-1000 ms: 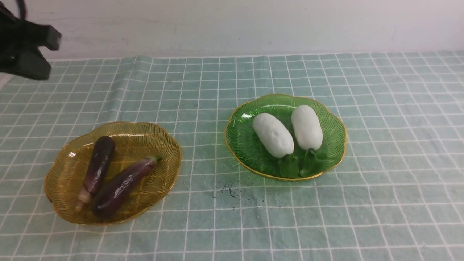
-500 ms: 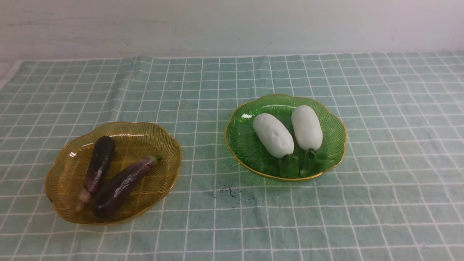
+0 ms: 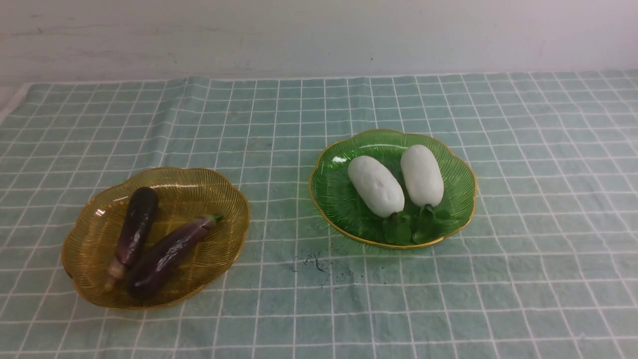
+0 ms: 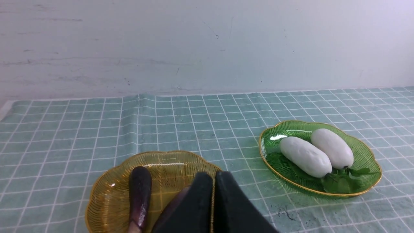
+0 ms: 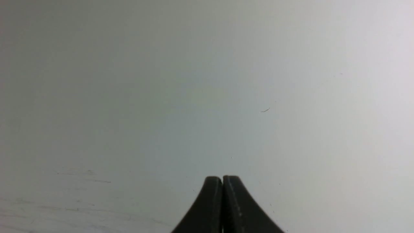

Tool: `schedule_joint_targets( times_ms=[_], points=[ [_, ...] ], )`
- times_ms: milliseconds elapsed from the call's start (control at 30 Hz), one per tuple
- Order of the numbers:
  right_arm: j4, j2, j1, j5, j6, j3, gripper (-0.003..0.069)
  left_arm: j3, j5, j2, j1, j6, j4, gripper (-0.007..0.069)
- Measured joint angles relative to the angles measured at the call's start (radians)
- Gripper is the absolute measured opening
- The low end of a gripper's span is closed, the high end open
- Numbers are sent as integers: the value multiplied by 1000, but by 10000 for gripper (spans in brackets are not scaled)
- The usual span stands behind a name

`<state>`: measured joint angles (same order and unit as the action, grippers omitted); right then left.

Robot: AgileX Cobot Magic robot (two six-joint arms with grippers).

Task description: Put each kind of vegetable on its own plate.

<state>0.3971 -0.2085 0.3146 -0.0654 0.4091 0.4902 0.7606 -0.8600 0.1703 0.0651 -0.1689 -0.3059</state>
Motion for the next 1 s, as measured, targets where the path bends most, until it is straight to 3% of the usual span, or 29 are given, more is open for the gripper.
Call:
schedule_joint_targets(
  times_ms=[600,867,1000],
  points=[
    [2,0,0,0,0,0,-15,-3,7,-1,0,-10,2,-8],
    [2,0,0,0,0,0,-15,-204,224,-1,0,-64,44,-8],
    [2,0,0,0,0,0,-15,-381,342,-29,-18,-48,149,-8]
  ],
)
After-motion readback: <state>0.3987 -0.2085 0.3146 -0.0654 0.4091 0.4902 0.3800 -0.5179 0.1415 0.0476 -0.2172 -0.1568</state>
